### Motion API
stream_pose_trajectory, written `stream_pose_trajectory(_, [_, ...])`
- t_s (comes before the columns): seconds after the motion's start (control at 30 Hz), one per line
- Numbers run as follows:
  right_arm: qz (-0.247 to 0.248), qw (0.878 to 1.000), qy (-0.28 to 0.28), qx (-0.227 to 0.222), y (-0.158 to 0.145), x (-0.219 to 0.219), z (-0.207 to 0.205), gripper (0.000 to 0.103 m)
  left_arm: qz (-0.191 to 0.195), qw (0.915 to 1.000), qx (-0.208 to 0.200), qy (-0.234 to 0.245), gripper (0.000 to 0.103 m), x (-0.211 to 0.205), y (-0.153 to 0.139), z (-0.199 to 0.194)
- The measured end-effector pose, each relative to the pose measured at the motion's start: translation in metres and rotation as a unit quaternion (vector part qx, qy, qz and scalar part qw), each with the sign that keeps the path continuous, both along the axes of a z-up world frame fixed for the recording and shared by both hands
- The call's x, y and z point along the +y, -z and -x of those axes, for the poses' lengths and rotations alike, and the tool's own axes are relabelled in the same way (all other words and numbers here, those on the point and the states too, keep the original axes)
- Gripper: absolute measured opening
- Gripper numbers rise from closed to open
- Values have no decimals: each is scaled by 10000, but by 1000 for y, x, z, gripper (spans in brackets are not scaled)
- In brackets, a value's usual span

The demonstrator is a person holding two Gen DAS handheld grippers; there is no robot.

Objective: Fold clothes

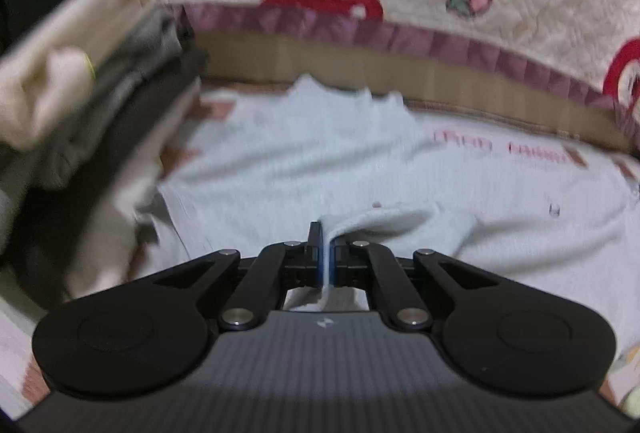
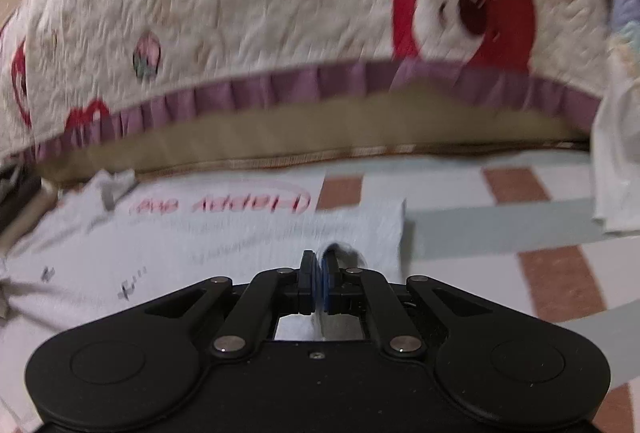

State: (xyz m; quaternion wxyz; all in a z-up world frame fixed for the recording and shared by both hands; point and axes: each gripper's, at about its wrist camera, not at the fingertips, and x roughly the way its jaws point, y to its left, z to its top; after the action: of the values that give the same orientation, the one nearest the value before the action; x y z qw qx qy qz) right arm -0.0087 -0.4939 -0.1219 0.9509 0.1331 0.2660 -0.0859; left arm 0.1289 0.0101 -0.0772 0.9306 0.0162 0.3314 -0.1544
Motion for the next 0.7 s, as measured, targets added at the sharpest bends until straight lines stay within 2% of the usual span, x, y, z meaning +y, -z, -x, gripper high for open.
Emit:
stream_pose_trajectory(0.2, [140, 9991, 97, -390, -25, -11, 15, 5, -127, 9984, -526, -175, 3, -9, -32, -9])
stream_pose_trajectory(0.33, [247, 9984, 168, -474, -34, -22, 7, 5, -177, 9977, -623, -221, 3, -20, -46, -41])
stream_pose_trajectory(0.43, [198, 9987, 233, -413, -26, -33, -10, 5, -490, 9974, -519, -116, 3, -41, -42, -78])
stream_pose_trajectory(0.7, [173, 9993, 332, 23, 9, -56, -52, 5, -1352, 9903, -205, 242, 3, -97, -2, -156])
